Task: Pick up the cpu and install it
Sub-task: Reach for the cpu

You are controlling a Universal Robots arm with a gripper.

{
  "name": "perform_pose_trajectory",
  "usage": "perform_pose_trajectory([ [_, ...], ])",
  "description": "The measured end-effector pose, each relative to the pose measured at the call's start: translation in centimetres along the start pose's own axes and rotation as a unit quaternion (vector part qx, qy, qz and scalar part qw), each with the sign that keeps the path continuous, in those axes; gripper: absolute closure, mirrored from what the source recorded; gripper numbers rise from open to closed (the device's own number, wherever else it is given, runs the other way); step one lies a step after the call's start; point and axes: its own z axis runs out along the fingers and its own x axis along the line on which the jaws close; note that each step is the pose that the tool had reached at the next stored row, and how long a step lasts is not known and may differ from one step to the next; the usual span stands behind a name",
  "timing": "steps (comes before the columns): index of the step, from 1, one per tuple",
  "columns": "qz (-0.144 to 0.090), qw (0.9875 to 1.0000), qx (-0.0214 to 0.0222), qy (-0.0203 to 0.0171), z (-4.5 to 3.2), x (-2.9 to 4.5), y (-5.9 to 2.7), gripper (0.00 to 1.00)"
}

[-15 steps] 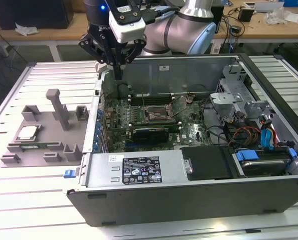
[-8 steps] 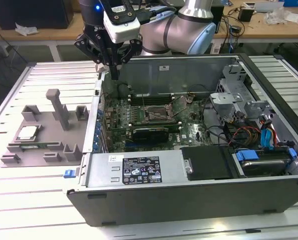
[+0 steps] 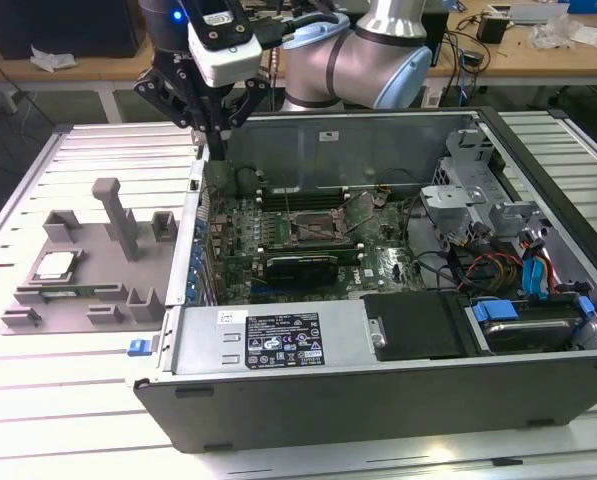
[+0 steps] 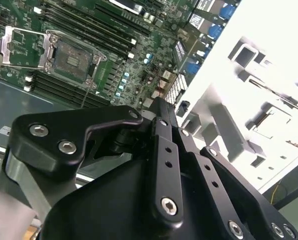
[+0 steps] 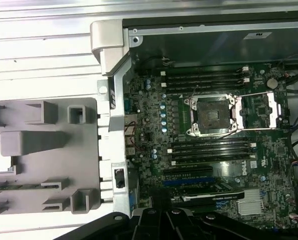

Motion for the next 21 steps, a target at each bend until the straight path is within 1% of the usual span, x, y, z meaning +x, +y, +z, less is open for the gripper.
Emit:
perform_pose_trajectory([
  [9, 0.0, 1.0, -0.0002, -0.0018, -0.05, 2.09, -0.15, 0.89],
  [12, 0.0, 1.0, -0.0002, -0.0028, -0.08, 3.08, -0.23, 0.89],
  [14, 0.0, 1.0, -0.0002, -0.0032, -0.1, 3.6, -0.27, 0.89],
  [17, 0.0, 1.0, -0.0004, -0.005, -0.14, 5.07, -0.38, 0.89],
  [21, 0.0, 1.0, -0.0005, -0.0064, -0.18, 6.38, -0.47, 0.89],
])
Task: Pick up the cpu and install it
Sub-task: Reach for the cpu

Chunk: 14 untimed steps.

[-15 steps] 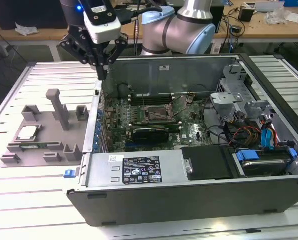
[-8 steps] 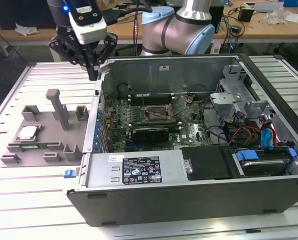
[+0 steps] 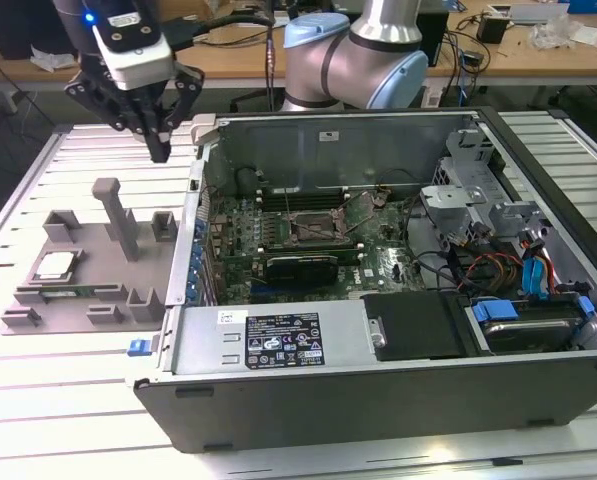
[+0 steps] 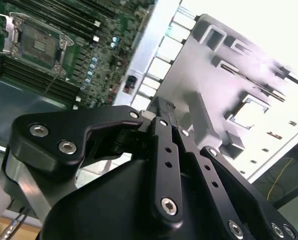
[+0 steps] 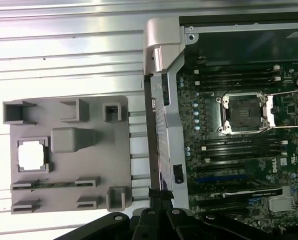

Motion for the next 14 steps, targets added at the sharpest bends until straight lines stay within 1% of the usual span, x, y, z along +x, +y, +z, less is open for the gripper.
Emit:
perform_pose_trajectory([
  [3, 0.0, 1.0, -0.0001, -0.0013, -0.04, 1.1, -0.08, 0.89],
  [6, 0.0, 1.0, -0.0002, -0.0021, -0.08, 1.95, -0.14, 0.89],
  [12, 0.0, 1.0, -0.0003, -0.0035, -0.13, 3.97, -0.27, 0.89],
  [13, 0.0, 1.0, -0.0003, -0.0035, -0.14, 4.19, -0.29, 0.89],
  [14, 0.0, 1.0, -0.0003, -0.0038, -0.15, 4.72, -0.33, 0.89],
])
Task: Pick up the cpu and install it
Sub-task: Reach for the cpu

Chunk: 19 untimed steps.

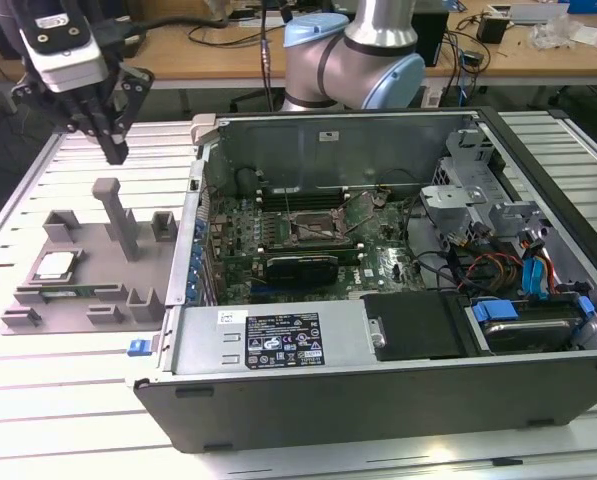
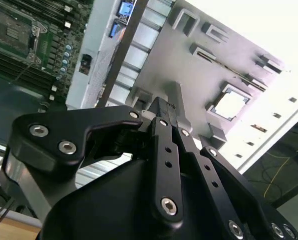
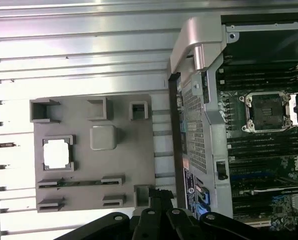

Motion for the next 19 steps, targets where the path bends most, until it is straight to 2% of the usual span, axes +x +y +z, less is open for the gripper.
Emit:
perform_pose_trajectory([
  [2, 0.0, 1.0, 0.0, -0.0002, -0.02, 0.55, -0.03, 0.89],
  [4, 0.0, 1.0, 0.0, -0.0006, -0.05, 1.43, -0.09, 0.89],
  [13, 0.0, 1.0, -0.0001, -0.0013, -0.06, 3.92, -0.25, 0.89],
  [18, 0.0, 1.0, -0.0001, -0.0017, 0.2, 6.59, -0.39, 0.89],
  [19, 0.0, 1.0, -0.0001, -0.0017, 0.25, 6.76, -0.39, 0.89],
])
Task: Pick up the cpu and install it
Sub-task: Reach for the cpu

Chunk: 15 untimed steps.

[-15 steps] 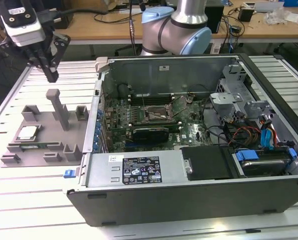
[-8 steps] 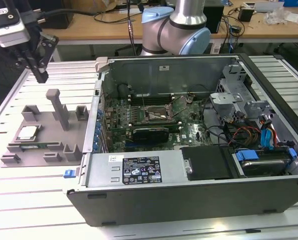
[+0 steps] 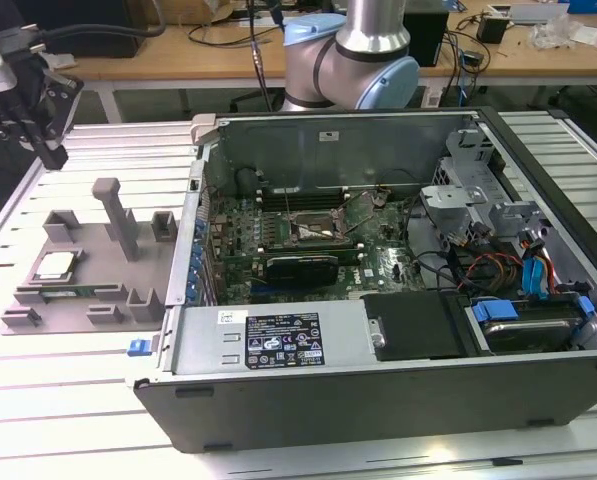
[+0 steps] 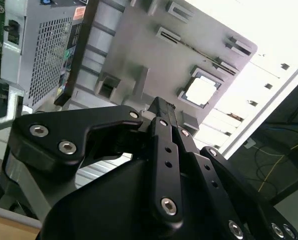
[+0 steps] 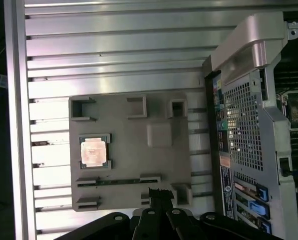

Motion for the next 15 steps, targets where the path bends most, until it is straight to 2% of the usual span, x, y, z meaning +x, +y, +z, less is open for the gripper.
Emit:
perform_pose_trajectory([
  [10, 0.0, 1.0, 0.0, 0.0, 1.55, 1.45, 0.31, 0.89],
  [12, 0.0, 1.0, 0.0, 0.0, 2.33, 2.01, 0.69, 0.89],
  [15, 0.0, 1.0, 0.0, 0.0, 3.03, 2.56, 1.05, 0.89],
])
